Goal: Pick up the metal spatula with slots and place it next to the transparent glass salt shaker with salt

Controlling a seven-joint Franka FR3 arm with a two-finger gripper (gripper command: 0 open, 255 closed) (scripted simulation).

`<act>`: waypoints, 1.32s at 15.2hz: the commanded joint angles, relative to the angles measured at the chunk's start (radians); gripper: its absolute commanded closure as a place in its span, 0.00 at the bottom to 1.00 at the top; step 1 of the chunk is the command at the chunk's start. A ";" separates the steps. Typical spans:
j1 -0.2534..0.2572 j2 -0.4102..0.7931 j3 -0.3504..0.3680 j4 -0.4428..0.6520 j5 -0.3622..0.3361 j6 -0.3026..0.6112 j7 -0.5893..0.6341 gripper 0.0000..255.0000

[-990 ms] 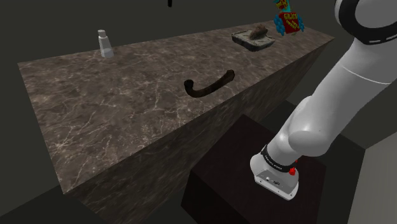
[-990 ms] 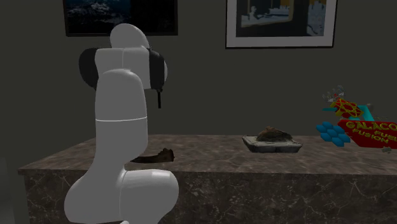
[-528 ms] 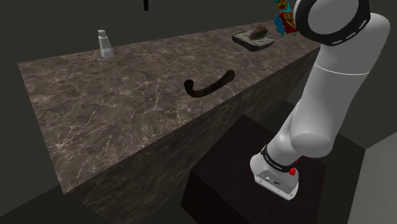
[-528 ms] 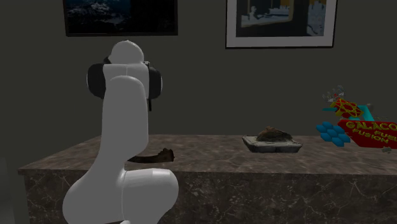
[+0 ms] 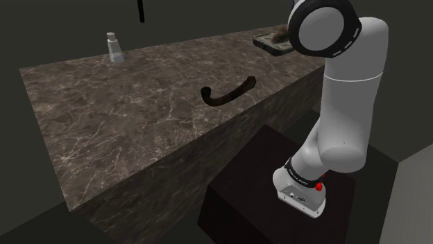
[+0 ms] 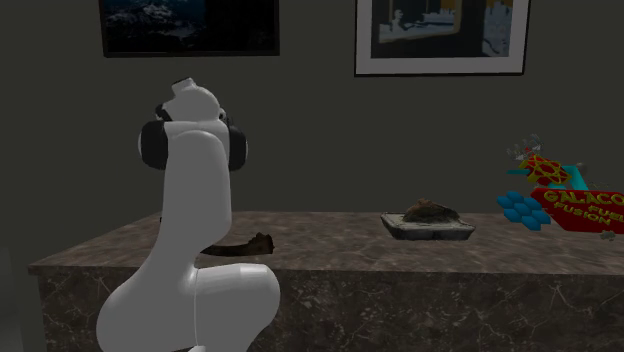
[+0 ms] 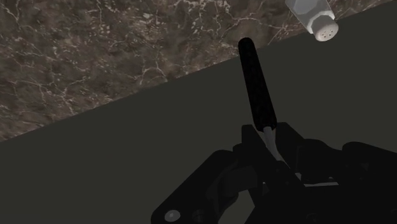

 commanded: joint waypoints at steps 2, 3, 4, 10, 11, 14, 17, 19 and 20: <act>-0.004 -0.017 0.000 -0.068 -0.004 0.046 0.025 1.00; -0.007 -0.026 0.000 -0.094 -0.006 0.062 0.033 1.00; -0.009 -0.034 0.000 -0.120 -0.007 0.078 0.040 1.00; -0.020 -0.068 -0.003 -0.249 -0.018 0.165 0.084 1.00; -0.021 -0.072 -0.003 -0.268 -0.020 0.179 0.091 1.00; -0.024 -0.081 -0.006 -0.321 -0.027 0.218 0.112 1.00; -0.027 -0.087 -0.008 -0.368 -0.036 0.255 0.133 1.00; -0.028 -0.090 -0.010 -0.397 -0.042 0.279 0.147 1.00; -0.029 -0.091 -0.011 -0.411 -0.045 0.290 0.154 1.00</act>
